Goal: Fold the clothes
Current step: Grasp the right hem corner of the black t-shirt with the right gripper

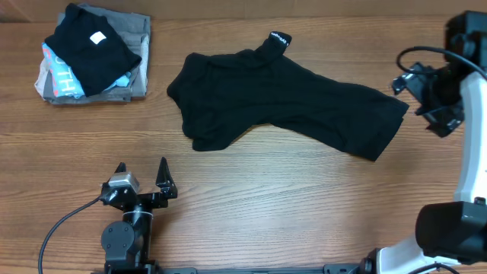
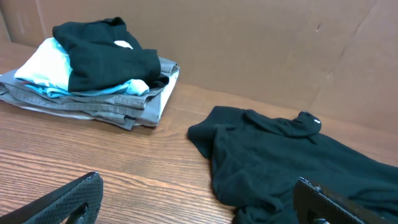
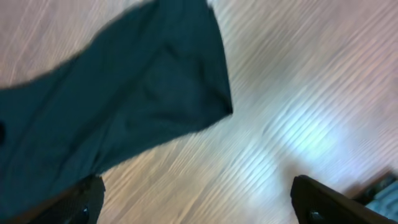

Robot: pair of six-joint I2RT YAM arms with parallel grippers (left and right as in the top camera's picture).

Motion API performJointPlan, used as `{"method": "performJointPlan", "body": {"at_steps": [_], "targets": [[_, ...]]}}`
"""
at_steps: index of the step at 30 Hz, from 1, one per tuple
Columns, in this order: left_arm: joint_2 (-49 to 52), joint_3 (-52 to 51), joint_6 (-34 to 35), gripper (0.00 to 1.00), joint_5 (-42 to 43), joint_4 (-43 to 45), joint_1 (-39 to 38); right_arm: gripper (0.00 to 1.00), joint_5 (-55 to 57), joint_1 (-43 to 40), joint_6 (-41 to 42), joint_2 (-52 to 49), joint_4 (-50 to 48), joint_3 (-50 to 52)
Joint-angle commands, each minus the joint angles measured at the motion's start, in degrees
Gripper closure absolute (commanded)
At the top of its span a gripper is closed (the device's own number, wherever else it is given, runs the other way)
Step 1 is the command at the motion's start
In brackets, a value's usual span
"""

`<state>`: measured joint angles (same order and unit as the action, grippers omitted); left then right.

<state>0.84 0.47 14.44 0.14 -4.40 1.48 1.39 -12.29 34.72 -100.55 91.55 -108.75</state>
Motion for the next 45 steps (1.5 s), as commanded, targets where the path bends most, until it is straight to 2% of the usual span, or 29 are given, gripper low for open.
{"method": "performJointPlan", "body": {"at_steps": [1, 6, 12, 14, 21, 26, 31, 37, 41, 45], "targets": [[-0.57, -0.17, -1.14, 0.0, -0.57, -0.02, -0.48, 0.0, -0.46, 0.11, -8.59, 1.01, -4.33, 4.68], [-0.57, -0.17, -1.14, 0.0, -0.57, -0.02, -0.48, 0.01, -3.32, 0.72, -16.06, -0.11, -16.39, 14.8], [-0.57, -0.17, -1.14, 0.0, -0.57, -0.02, -0.48, 0.12, -8.04, 0.7, -21.38, -3.08, -26.67, 22.73], [-0.57, -0.17, -1.14, 0.0, -0.57, -0.02, -0.48, 0.13, -9.86, 0.76, -23.78, -3.78, -29.79, 24.61], [-0.57, -0.17, -1.16, 0.0, -0.57, 0.0, -0.48, 0.13, -9.9, 0.74, -25.11, -7.63, -37.94, 28.68], [-0.57, -0.17, -1.14, 0.0, -0.57, -0.02, -0.48, 0.19, -9.92, 0.74, -25.86, -12.74, -39.43, 28.87], [-0.57, -0.17, -1.16, 0.0, -0.57, -0.02, -0.48, 0.2, -10.12, 0.98, -27.32, -17.25, -40.41, 28.87], [-0.57, -0.17, -1.16, 0.0, -0.57, -0.02, -0.48, 0.24, -10.05, 0.98, -27.71, -18.62, -42.07, 28.85], [-0.57, -0.17, -1.16, 0.0, -0.57, 0.0, -0.48, 0.4, -8.39, 0.98, -27.67, -18.6, -42.1, 28.46], [-0.57, -0.17, -1.14, 0.0, -0.57, -0.02, -0.48, 0.39, -6.43, 0.98, -27.23, -18.29, -40.72, 26.51]]}}
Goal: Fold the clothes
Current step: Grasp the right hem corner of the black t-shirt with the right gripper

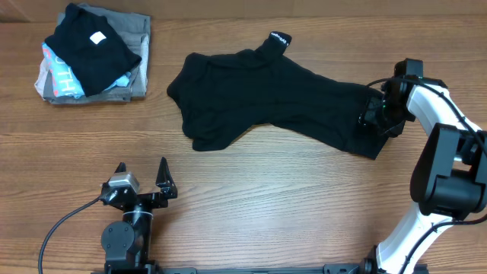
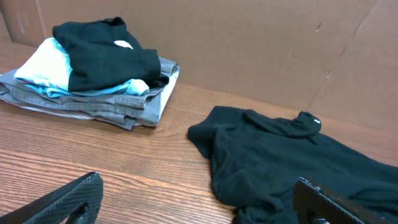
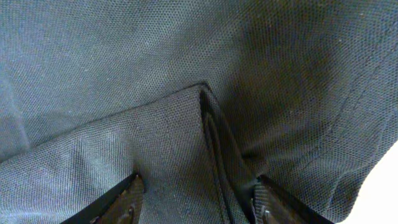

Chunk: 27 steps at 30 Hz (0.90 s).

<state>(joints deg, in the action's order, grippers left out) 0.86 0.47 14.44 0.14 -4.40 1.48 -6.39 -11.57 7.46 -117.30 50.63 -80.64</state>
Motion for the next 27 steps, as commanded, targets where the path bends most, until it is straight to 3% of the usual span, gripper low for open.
{"method": "performJointPlan", "body": {"at_steps": [1, 7, 14, 19, 22, 27], "targets": [[-0.59, -0.17, -1.14, 0.0, -0.57, 0.0, -0.48, 0.39, 1.36, 0.26, 0.02, -1.36, 0.66, -2.21], [-0.59, -0.17, -1.14, 0.0, -0.57, -0.02, -0.48, 0.31, 2.78, 0.26, 1.55, -0.46, 1.81, -4.42], [-0.59, -0.17, -1.14, 0.0, -0.57, 0.0, -0.48, 0.29, 3.23, 0.63, 1.68, -0.46, 1.31, -4.94], [-0.59, -0.17, -1.14, 0.0, -0.57, 0.0, -0.48, 0.34, 2.64, 1.53, 1.38, -0.48, -0.13, -4.94], [-0.59, -0.17, -1.14, 0.0, -0.57, 0.0, -0.48, 0.42, 2.21, 1.88, 1.29, -0.48, -0.72, -4.92], [-0.59, -0.17, -1.14, 0.0, -0.57, 0.0, -0.48, 0.43, 2.34, 2.03, 1.27, -0.48, -0.48, -4.57]]}}
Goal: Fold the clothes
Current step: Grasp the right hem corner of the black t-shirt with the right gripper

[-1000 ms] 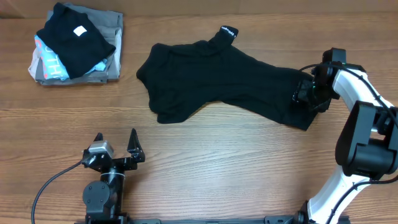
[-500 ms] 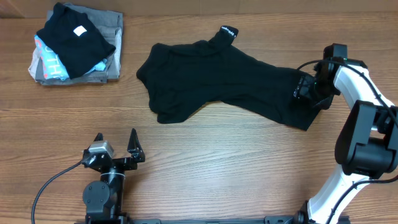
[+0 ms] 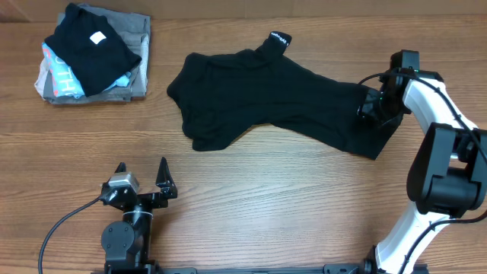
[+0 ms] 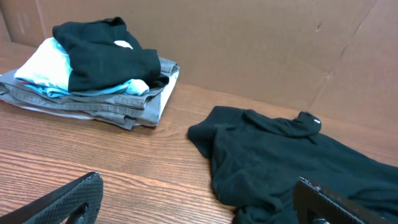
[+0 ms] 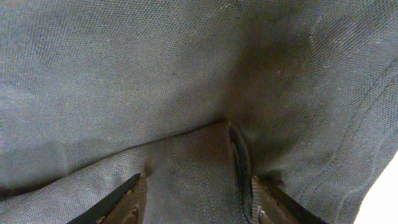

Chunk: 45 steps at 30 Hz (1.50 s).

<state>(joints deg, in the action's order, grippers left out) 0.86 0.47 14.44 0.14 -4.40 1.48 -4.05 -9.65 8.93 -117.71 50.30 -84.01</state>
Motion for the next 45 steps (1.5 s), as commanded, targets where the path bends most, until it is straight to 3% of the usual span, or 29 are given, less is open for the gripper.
{"method": "performJointPlan", "body": {"at_steps": [1, 4, 8, 14, 23, 29, 35, 45], "targets": [[-0.59, -0.17, -1.16, 0.0, -0.57, 0.0, -0.48, 0.45, 0.11, 0.11, -0.2, -0.07, -0.17, -1.07], [-0.59, -0.17, -1.16, 0.0, -0.57, -0.02, -0.48, 0.53, 0.13, 0.11, -0.17, -0.07, -0.31, -0.81], [-0.59, -0.17, -1.16, 0.0, -0.57, -0.02, -0.48, 0.79, 0.72, 0.11, 0.15, -0.02, -0.2, -0.83], [-0.59, -0.17, -1.14, 0.0, -0.57, -0.02, -0.48, 0.96, 5.55, 0.11, 5.51, 1.68, 1.01, -1.31], [-0.59, -0.17, -1.14, 0.0, -0.57, 0.0, -0.48, 0.96, 6.43, 0.22, 19.43, 13.03, 7.96, -1.31], [-0.59, -0.17, -1.14, 0.0, -0.57, 0.0, -0.48, 0.96, 3.43, 0.28, 21.79, 19.96, 18.45, -1.31], [-0.59, -0.17, -1.14, 0.0, -0.57, 0.0, -0.48, 0.96, 0.44, 0.63, 21.75, 20.63, 26.23, 0.07], [-0.59, -0.17, -1.14, 0.0, -0.57, 0.0, -0.48, 0.96, 0.96, 1.73, 23.39, 20.68, 22.34, 12.02]]}}
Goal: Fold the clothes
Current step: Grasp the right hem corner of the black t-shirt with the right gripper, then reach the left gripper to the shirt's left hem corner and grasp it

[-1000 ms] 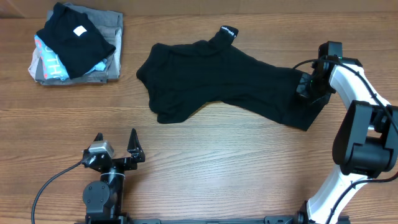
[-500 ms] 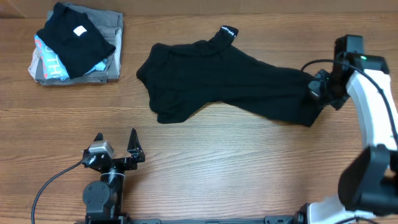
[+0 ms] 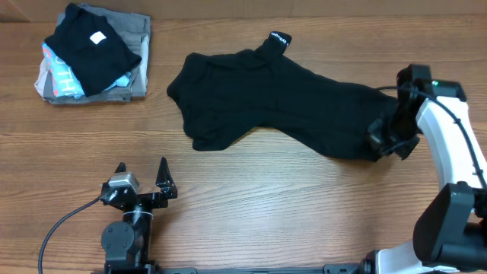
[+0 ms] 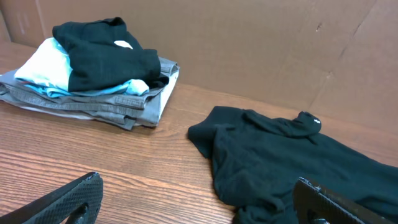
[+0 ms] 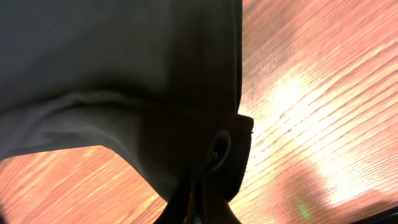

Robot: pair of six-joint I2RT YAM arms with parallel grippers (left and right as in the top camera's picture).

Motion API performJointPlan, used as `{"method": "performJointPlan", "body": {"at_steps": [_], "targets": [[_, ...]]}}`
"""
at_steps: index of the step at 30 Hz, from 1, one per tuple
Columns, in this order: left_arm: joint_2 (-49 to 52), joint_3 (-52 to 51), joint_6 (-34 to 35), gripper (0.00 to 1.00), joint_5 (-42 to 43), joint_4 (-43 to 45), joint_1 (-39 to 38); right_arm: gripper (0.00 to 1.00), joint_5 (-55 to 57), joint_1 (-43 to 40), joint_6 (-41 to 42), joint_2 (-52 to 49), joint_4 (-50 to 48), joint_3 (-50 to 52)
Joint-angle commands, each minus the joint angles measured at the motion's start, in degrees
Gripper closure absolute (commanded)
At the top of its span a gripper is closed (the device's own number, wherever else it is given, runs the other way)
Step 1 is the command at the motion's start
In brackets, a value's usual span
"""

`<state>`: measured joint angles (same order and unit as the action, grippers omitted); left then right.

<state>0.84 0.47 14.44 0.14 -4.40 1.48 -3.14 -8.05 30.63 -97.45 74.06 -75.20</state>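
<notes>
A black polo shirt (image 3: 281, 99) lies spread and crumpled across the middle of the table, collar to the back. My right gripper (image 3: 386, 138) is at its right end, shut on the hem. In the right wrist view the dark cloth (image 5: 143, 81) hangs from the closed right gripper (image 5: 200, 208) above the wood. My left gripper (image 3: 141, 176) sits open near the front edge, left of the shirt. Its left fingertip (image 4: 87, 186) is low in the left wrist view, with the shirt (image 4: 280, 162) beyond.
A stack of folded clothes (image 3: 91, 53) sits at the back left corner, a black garment on top of grey and light blue ones (image 4: 93, 68). A cardboard wall (image 4: 261, 43) stands behind the table (image 3: 266, 205).
My right gripper stood with its fingers astride a fold at the shirt's right end; it is now shut on that hem, nearer the front and raised. The left arm is unchanged.
My right gripper was open above the table, right of the shirt. It then stood down on the shirt's right hem with a fold between its fingers, and stayed there. Now it is shut on the hem, with the cloth lifted off the wood.
</notes>
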Motion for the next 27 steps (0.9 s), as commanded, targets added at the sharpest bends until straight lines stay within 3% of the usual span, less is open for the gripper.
{"method": "performJointPlan", "body": {"at_steps": [1, 7, 20, 23, 27], "targets": [[-0.57, -0.17, -1.14, 0.0, -0.57, -0.02, -0.48, 0.96, 0.09, 0.13, 2.16, 0.42, -2.25, 4.42], [-0.57, -0.17, -1.14, 0.0, -0.57, -0.02, -0.48, 0.96, 0.09, 0.13, 2.45, 0.44, -8.0, 10.38], [-0.57, -0.17, 1.29, 0.0, 2.38, 0.13, -0.48, 0.96, 0.31, 0.13, 2.47, 3.04, -9.14, 10.67], [-0.57, -0.11, 3.61, 0.0, 7.48, 1.99, -0.48, 0.96, 0.28, 0.13, 2.43, 6.36, -8.44, 10.67], [-0.57, 0.76, 3.19, 0.0, 26.32, 7.67, -0.5, 0.96, 0.46, 0.13, 2.4, 11.15, -6.4, 10.67]]}}
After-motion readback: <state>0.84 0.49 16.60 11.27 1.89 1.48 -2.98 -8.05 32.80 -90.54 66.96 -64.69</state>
